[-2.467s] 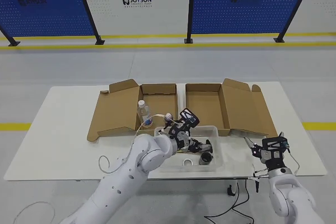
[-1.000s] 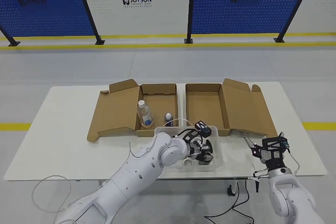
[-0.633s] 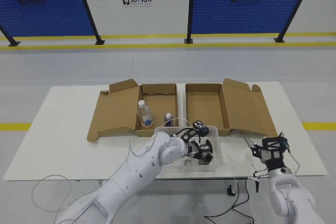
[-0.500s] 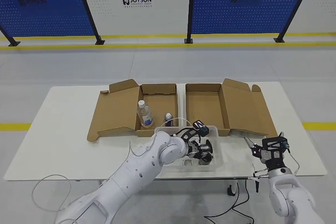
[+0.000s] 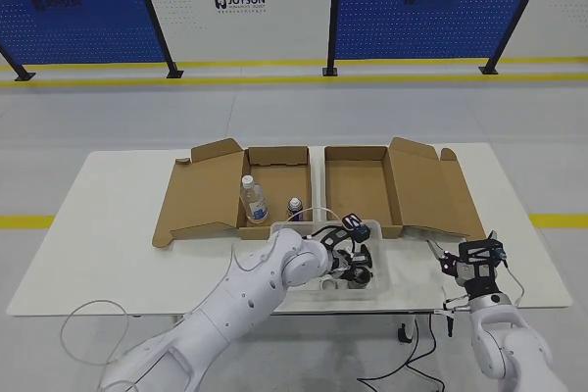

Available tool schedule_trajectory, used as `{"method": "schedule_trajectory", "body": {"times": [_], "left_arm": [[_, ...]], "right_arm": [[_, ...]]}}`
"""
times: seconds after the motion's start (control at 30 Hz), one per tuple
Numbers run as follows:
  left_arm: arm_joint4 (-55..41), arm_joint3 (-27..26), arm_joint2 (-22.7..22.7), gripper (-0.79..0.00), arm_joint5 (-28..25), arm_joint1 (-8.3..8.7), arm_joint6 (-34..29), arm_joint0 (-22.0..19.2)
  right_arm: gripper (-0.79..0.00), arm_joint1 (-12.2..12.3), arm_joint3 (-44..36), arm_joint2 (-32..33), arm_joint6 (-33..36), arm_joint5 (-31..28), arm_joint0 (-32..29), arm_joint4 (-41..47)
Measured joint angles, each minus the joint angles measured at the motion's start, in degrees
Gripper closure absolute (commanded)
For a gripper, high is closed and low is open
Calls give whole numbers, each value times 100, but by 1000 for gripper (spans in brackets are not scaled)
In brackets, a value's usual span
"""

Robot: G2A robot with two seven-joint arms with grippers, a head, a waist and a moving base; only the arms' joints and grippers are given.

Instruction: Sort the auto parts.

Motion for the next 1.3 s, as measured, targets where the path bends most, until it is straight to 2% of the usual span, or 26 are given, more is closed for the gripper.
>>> {"method": "schedule_trajectory", "body": {"times": [0.8,0.83,0.93,1.3], "left_arm": [[-61,343,184,-225,-136,-194,12,-100],[-56,355,188,-206,-137,-201,11,-104],[-50,381,191,0,-142,-216,21,-110],[100,158,56,0,-74,-184,101,-65]], "right_arm": [[-785,0,0,0,0,0,0,0],[-785,0,0,0,0,0,0,0],[-785,0,0,0,0,0,0,0],[-785,0,0,0,0,0,0,0]]}}
